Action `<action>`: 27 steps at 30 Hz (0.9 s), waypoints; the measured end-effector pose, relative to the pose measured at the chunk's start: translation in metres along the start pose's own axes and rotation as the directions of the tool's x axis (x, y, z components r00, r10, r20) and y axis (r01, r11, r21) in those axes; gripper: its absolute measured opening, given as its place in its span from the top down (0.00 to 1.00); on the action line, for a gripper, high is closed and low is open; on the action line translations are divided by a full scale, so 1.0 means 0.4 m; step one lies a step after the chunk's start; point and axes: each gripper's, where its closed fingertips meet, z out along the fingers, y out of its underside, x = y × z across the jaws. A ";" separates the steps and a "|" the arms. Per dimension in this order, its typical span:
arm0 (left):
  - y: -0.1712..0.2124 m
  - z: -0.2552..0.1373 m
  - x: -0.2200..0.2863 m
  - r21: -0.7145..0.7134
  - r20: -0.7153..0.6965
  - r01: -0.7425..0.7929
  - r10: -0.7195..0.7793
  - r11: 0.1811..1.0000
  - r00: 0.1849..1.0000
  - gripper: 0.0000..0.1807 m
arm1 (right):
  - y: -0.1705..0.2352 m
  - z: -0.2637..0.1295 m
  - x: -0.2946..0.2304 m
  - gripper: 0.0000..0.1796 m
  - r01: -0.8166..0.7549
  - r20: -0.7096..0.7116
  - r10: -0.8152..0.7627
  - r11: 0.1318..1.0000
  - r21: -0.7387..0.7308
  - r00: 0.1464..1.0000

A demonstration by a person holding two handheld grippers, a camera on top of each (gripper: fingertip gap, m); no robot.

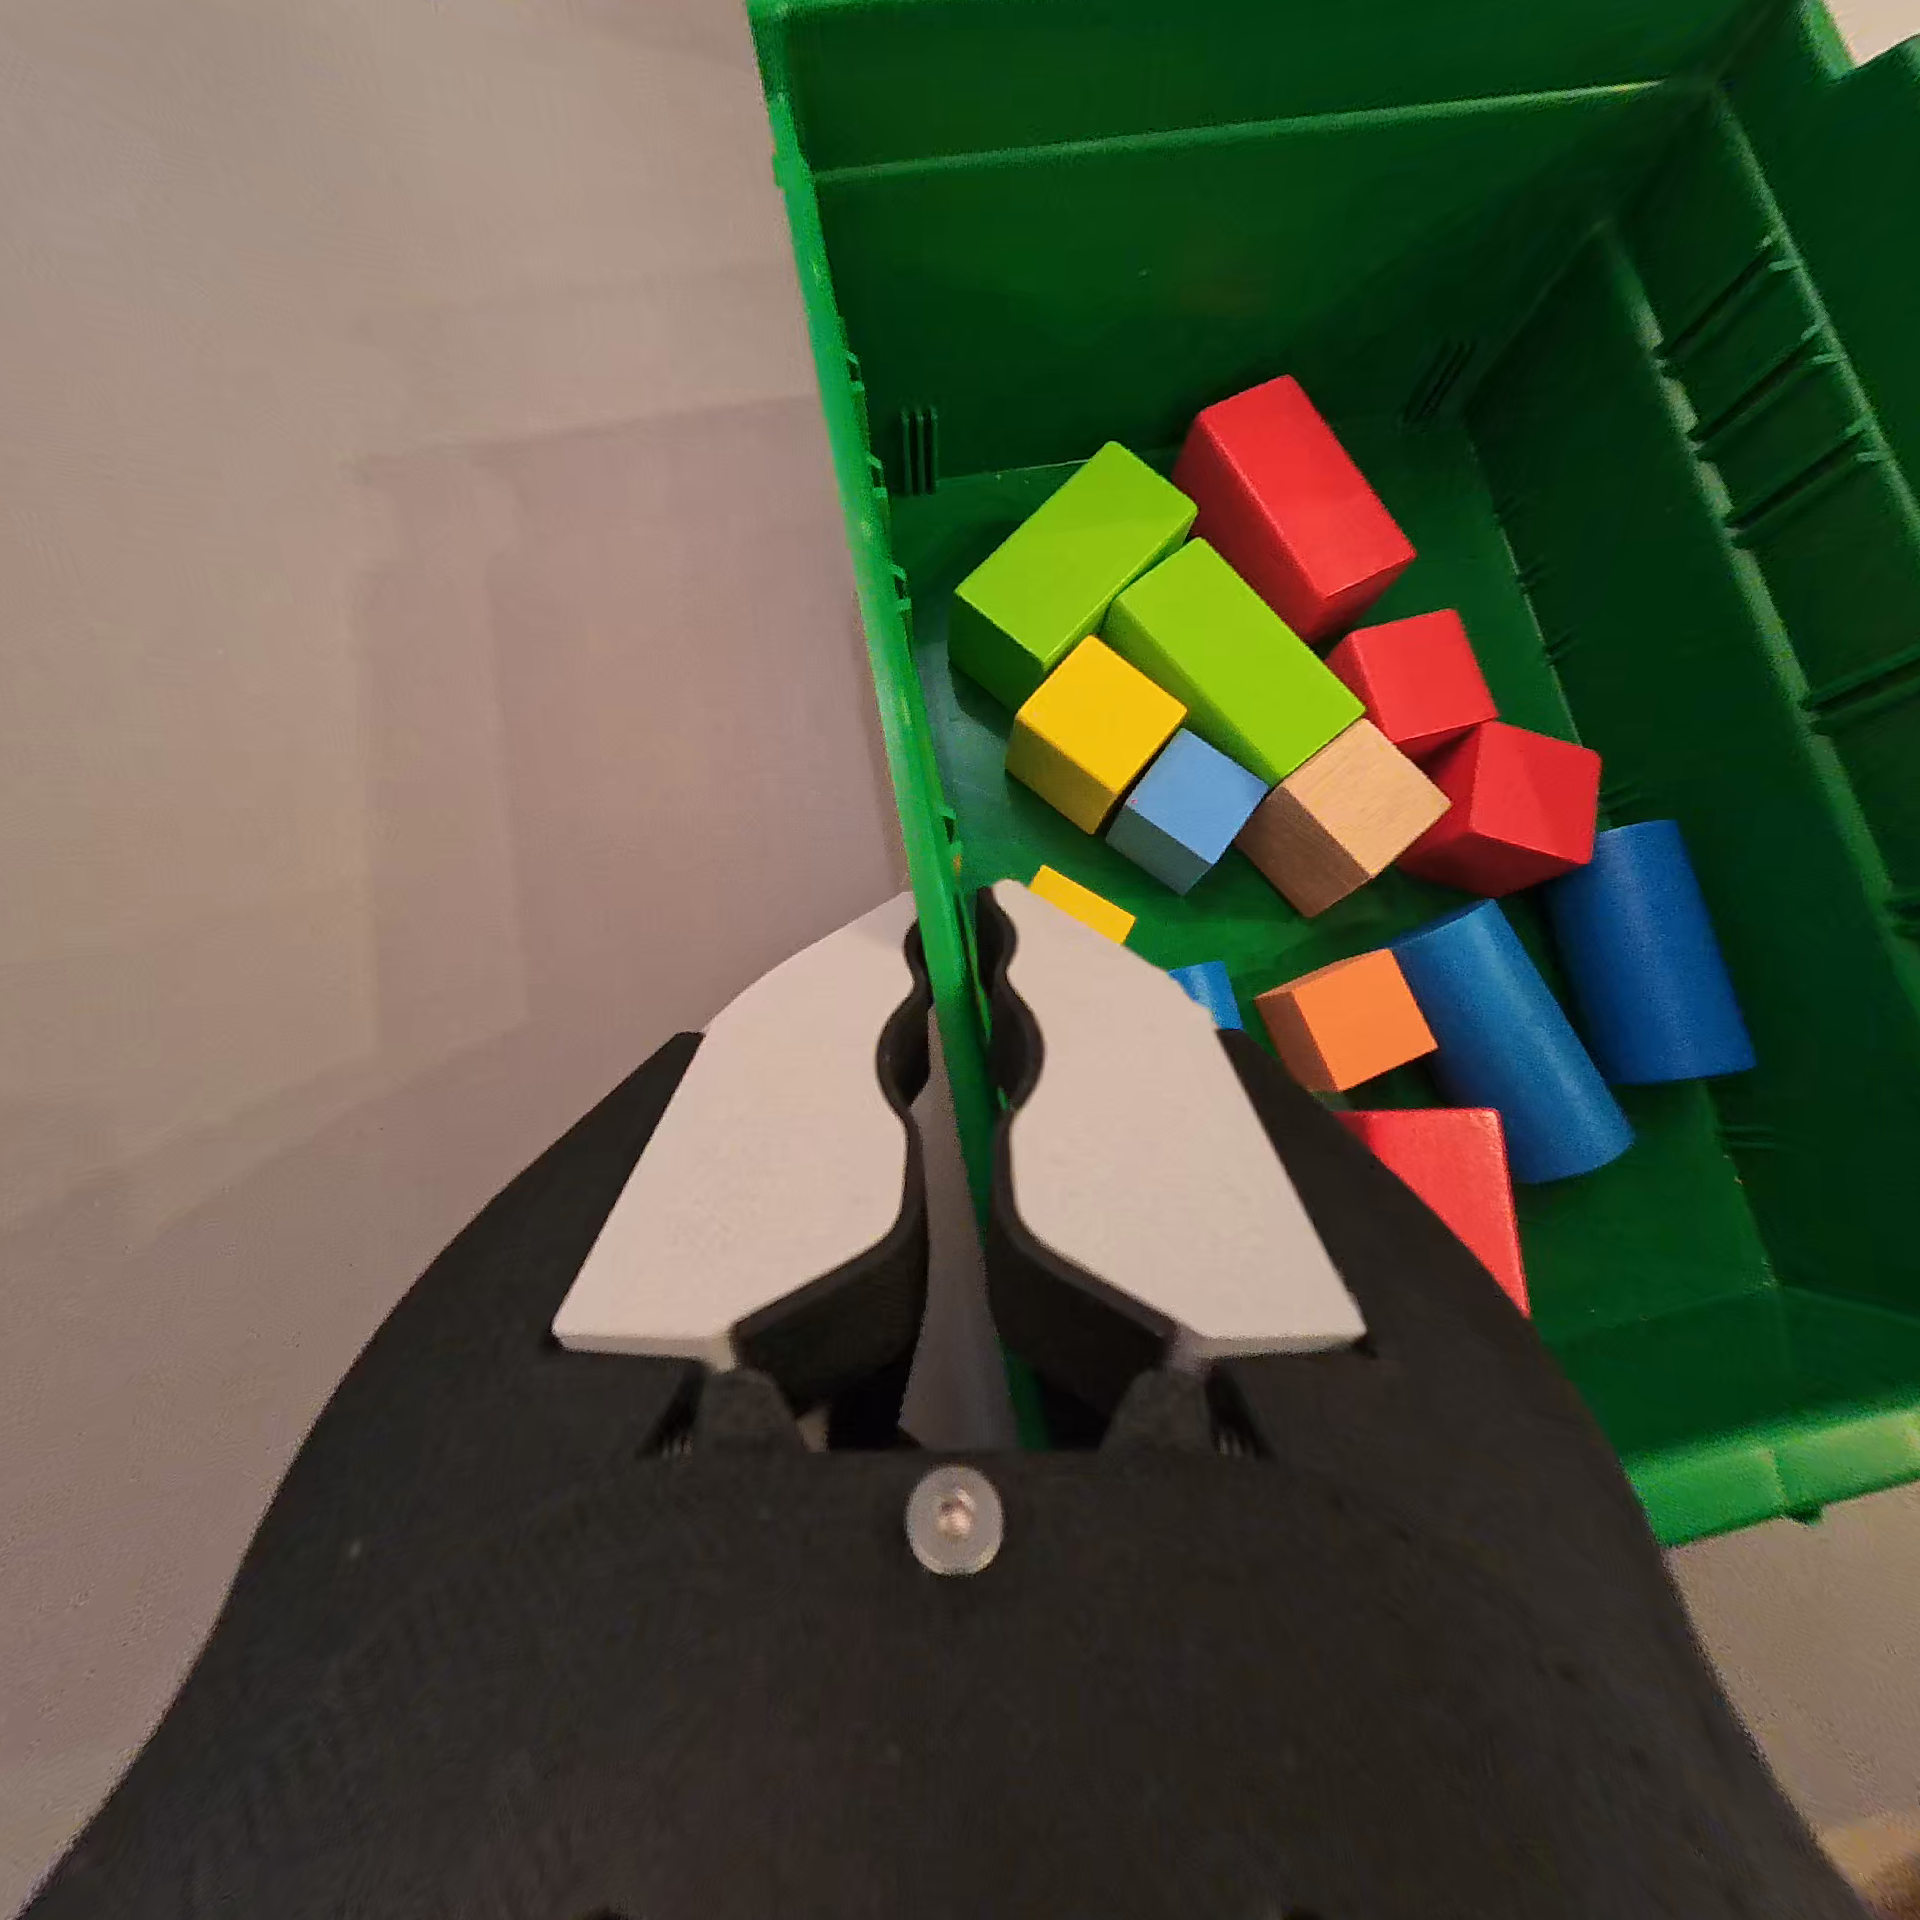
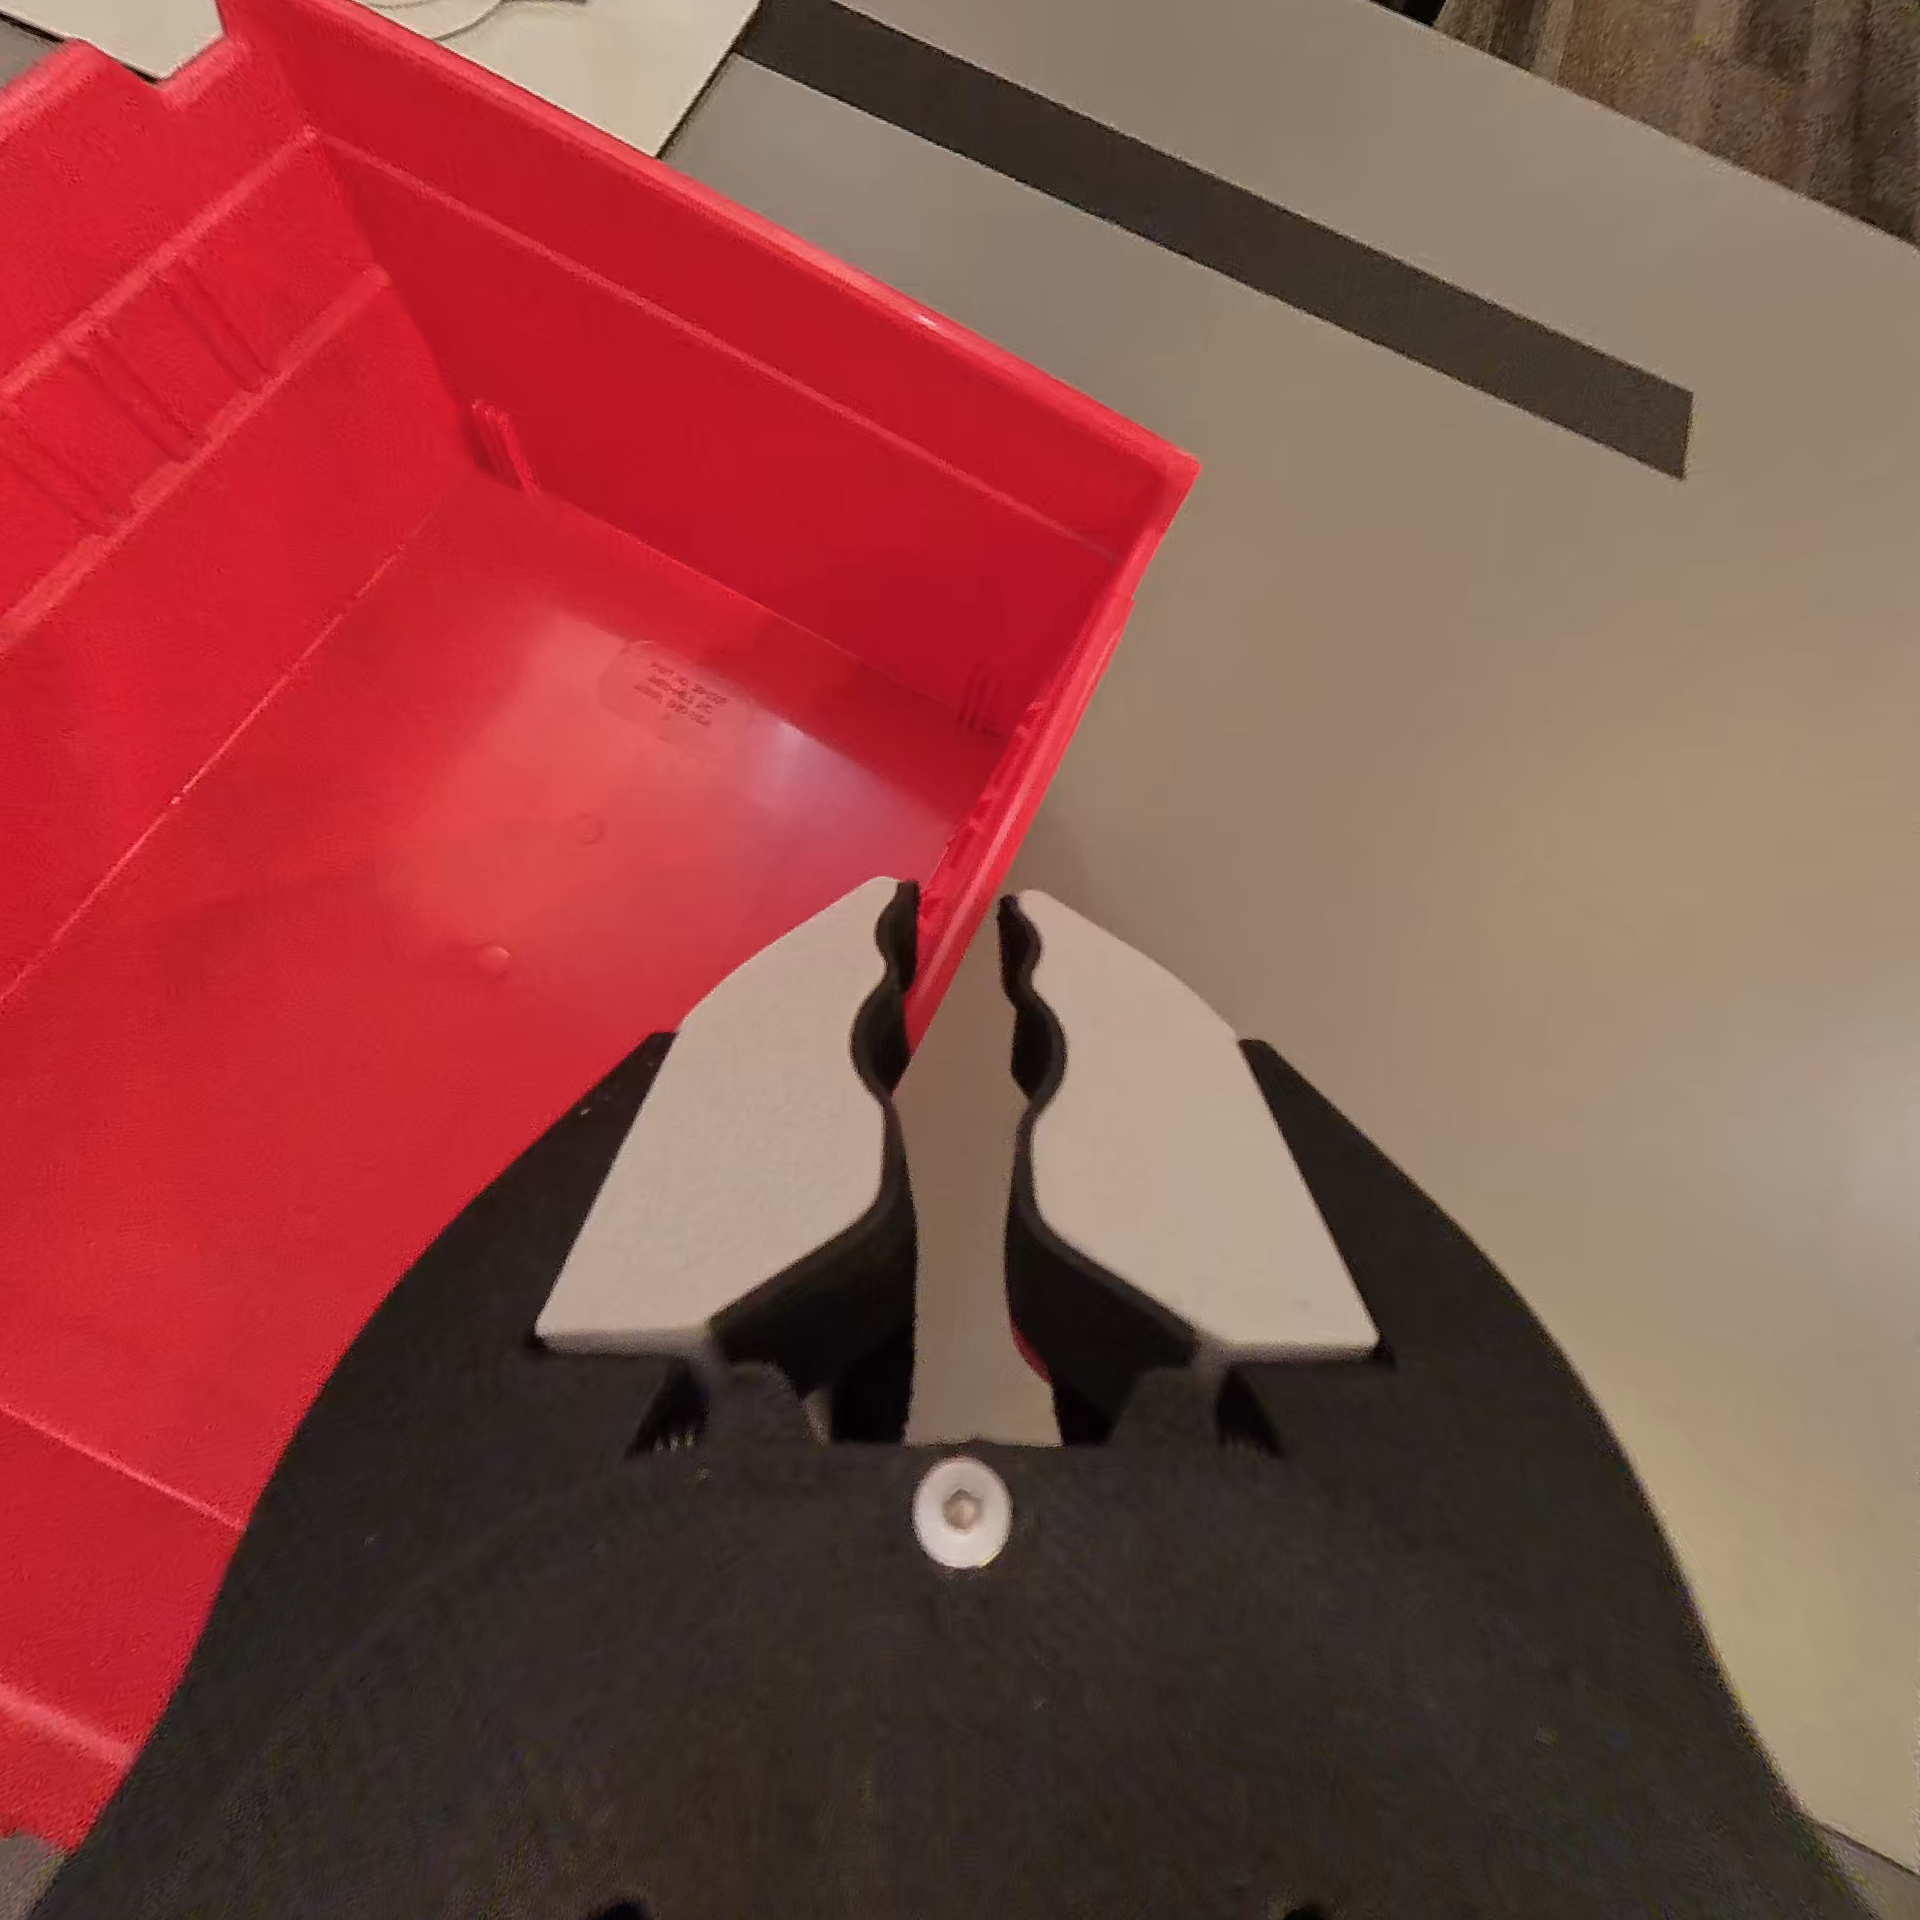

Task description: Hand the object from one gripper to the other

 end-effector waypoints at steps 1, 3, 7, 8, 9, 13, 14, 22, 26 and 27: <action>0.001 -0.003 0.002 0.001 -0.009 -0.004 0.004 1.000 1.000 0.93 | -0.001 -0.001 0.006 0.88 0.003 -0.014 -0.003 1.000 0.001 1.000; -0.008 -0.016 -0.010 0.022 0.012 -0.006 0.006 1.000 1.000 0.85 | -0.005 -0.004 0.009 0.85 -0.003 -0.011 0.003 1.000 0.013 1.000; -0.051 -0.056 -0.016 0.084 0.037 -0.029 0.026 0.996 0.999 0.74 | -0.022 -0.007 0.027 0.79 -0.010 -0.061 0.013 0.999 0.049 0.998; -0.068 -0.069 -0.016 0.102 0.061 -0.055 0.049 0.993 0.997 0.74 | -0.022 -0.005 0.024 0.78 -0.005 -0.059 0.007 0.999 0.045 0.998; -0.087 -0.081 -0.009 0.117 0.076 -0.085 0.076 0.990 0.994 0.73 | -0.022 -0.003 0.022 0.78 0.003 -0.059 -0.001 0.999 0.042 0.998; -0.171 -0.101 0.100 0.199 0.037 -0.196 0.193 0.960 0.981 0.71 | -0.030 -0.003 0.024 0.78 0.014 -0.081 -0.010 0.998 0.055 0.997; -0.189 -0.093 0.151 0.214 -0.024 -0.195 0.204 0.957 0.979 0.70 | -0.030 -0.002 0.024 0.79 0.012 -0.084 -0.008 0.998 0.054 0.996; -0.185 0.160 0.279 -0.072 -0.130 -0.238 0.227 0.969 0.965 0.84 | -0.037 -0.009 0.028 0.78 0.015 -0.104 -0.009 0.998 0.054 0.995; -0.166 0.242 0.265 -0.194 -0.084 -0.213 0.200 0.957 0.976 0.81 | -0.042 -0.014 0.038 0.78 0.002 -0.108 0.005 0.998 0.069 0.994; -0.159 0.253 0.258 -0.227 -0.061 -0.215 0.206 0.950 0.977 0.79 | -0.043 -0.015 0.040 0.78 0.000 -0.108 0.007 0.997 0.073 0.994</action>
